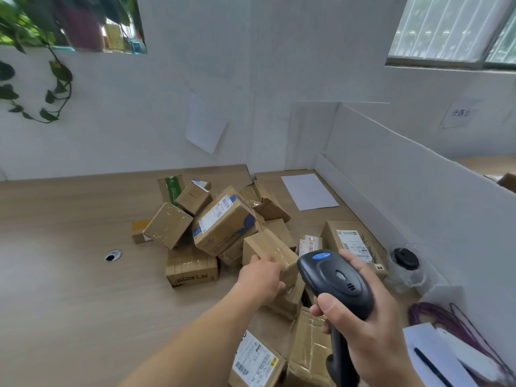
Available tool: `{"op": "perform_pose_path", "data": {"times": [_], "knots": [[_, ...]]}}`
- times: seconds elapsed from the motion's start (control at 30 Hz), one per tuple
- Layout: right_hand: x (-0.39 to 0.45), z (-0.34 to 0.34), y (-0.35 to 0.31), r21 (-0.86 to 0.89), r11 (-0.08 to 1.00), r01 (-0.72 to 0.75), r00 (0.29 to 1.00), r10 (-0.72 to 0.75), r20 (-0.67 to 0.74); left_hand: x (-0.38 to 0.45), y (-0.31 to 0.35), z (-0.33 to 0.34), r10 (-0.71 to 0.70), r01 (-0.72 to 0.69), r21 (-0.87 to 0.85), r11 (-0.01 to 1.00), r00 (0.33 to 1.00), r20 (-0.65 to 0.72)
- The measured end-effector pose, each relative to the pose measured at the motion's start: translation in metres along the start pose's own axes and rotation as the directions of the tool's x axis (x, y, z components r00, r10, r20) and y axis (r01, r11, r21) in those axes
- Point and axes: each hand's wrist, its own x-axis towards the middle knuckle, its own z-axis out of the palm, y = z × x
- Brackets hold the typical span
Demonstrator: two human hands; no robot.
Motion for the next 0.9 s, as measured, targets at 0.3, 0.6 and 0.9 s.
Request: {"op": "perform_pose_path", "data": {"times": [0.3, 0.6, 0.9], "knots": [[0.0, -0.008, 0.013, 0.027, 0.999, -0.031, 0.999, 0.03, 0.041, -0.01, 0.0, -0.011, -0.197, 0.178, -0.177, 0.968, 0.975, -0.1], [-0.005, -0.02, 0.01, 0.007, 0.999, -0.031, 0.998, 0.031, 0.052, -0.014, 0.003, 0.016, -0.379, 0.344, -0.293, 0.892, 0.923, -0.068], [-0.016, -0.002, 0.008, 0.022, 0.997, -0.071, 0.995, 0.069, 0.073, -0.037, -0.035, 0.015, -0.415, 0.323, -0.559, 0.764, 0.909, -0.041]]}}
